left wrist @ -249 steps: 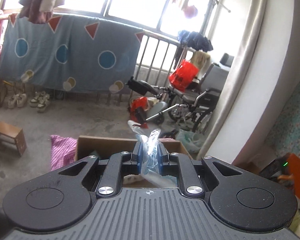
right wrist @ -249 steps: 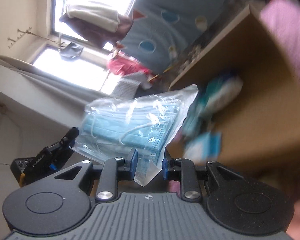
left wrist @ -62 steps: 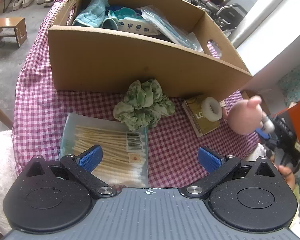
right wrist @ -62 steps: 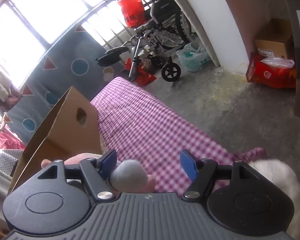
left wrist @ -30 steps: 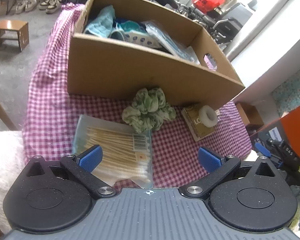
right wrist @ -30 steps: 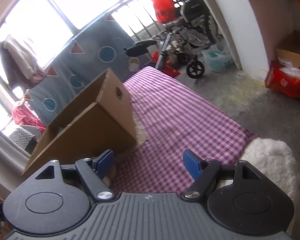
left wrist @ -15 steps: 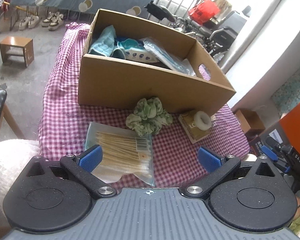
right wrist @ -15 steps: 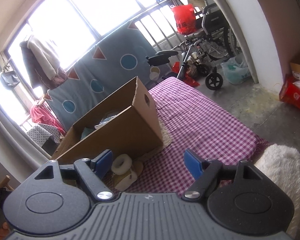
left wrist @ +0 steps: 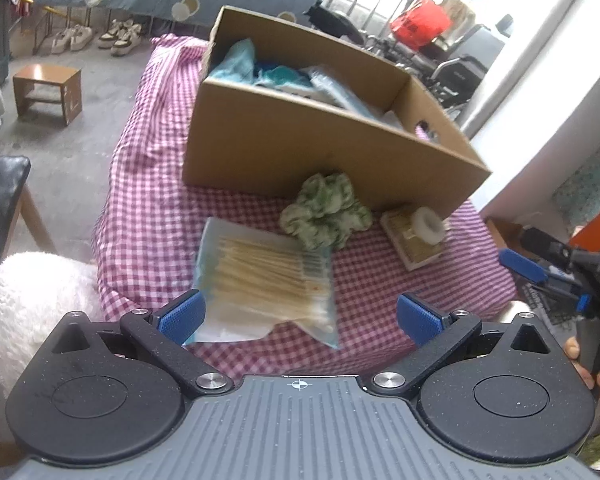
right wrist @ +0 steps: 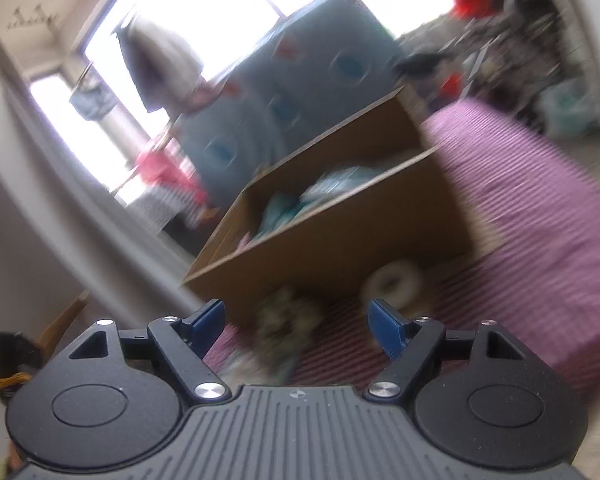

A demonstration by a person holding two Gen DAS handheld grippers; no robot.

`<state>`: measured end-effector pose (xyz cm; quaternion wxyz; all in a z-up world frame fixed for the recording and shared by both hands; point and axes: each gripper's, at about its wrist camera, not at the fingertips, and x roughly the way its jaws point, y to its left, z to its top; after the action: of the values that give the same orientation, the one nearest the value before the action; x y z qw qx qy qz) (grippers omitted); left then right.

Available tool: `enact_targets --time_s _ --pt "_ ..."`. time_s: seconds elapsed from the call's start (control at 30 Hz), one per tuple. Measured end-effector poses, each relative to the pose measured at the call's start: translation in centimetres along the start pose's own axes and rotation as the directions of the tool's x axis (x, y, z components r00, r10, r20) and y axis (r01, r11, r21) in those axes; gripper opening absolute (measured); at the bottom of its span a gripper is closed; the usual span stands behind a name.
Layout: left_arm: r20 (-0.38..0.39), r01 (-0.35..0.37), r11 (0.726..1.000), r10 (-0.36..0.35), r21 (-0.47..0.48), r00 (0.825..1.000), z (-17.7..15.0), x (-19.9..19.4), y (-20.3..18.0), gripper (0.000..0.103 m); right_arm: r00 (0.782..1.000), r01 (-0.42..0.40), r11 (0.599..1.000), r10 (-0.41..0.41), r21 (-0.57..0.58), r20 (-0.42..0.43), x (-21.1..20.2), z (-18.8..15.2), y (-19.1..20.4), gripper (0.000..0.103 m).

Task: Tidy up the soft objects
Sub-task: 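Reach the right gripper to the bagged cotton-swab pack and close on it, then lift the cotton-swab pack into the cardboard box and open the right gripper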

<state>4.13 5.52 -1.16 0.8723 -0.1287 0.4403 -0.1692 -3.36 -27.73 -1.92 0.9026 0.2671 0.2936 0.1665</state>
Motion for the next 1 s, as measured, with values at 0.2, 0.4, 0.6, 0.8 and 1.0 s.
enact_targets --time_s 0.2,0.4,0.6,0.8,1.0 --pt "-0.047 -0.037 0.999 0.036 -0.021 0.998 0.5 3.0 2.2 0.095 0.963 -0.066 0.995 0.082 0.071 -0.257 8.4 -0.9 1.4 0.073" --pt "-0.116 -0.007 0.999 0.001 -0.052 0.993 1.1 5.6 4.0 0.077 0.892 -0.001 0.981 0.088 0.192 -0.444 14.7 -2.2 0.1 0.064" --pt "-0.119 0.025 0.997 -0.034 -0.077 0.992 1.3 6.0 5.0 0.058 0.856 0.017 0.974 0.103 0.226 -0.506 17.3 -2.9 -0.2 0.050" --pt "-0.111 0.051 0.992 -0.064 -0.116 0.992 1.2 5.3 5.4 0.043 0.846 0.004 0.974 0.117 0.226 -0.519 18.5 -3.3 0.6 0.042" --pt "-0.077 0.086 0.983 -0.099 -0.165 0.992 0.8 2.6 5.5 0.043 0.840 -0.008 0.964 0.151 0.266 -0.521 17.4 -3.7 0.2 0.034"
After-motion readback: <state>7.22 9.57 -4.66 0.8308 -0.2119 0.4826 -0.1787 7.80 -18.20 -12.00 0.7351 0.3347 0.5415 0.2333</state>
